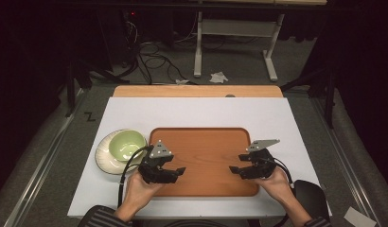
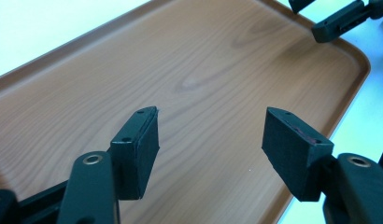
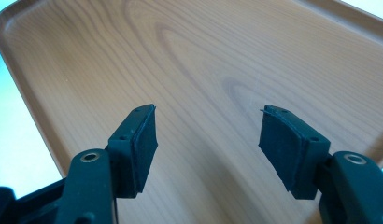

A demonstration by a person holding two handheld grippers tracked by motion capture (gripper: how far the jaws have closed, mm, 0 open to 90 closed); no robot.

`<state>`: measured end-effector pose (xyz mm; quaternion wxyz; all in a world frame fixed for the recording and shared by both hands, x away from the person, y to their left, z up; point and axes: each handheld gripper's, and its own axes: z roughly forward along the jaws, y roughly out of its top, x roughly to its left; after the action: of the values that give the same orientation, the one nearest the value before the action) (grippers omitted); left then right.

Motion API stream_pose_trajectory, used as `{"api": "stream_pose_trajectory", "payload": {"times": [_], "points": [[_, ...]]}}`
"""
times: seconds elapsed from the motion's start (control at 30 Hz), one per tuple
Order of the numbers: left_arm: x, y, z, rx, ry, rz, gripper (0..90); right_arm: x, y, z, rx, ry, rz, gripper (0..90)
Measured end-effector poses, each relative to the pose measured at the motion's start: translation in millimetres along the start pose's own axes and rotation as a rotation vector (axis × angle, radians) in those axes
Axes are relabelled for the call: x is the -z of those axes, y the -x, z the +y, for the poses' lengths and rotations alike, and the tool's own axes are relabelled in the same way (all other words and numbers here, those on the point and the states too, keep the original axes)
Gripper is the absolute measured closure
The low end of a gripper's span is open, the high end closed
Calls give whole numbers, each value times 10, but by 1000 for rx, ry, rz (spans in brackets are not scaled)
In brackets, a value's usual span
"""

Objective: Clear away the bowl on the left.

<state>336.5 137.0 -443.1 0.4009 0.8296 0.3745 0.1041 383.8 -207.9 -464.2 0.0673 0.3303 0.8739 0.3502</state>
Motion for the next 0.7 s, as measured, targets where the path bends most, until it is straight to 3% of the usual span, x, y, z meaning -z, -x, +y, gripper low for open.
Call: {"api": "stream_pose_trajectory", "payload": {"times": [0.13,0.7], "points": [[55,-34,2,21,16,1,362,-2,-7,1,3,-3,2,385],[111,-66,12,5,13,21,336,-6,-1,-7,5,-16,1,384]]}}
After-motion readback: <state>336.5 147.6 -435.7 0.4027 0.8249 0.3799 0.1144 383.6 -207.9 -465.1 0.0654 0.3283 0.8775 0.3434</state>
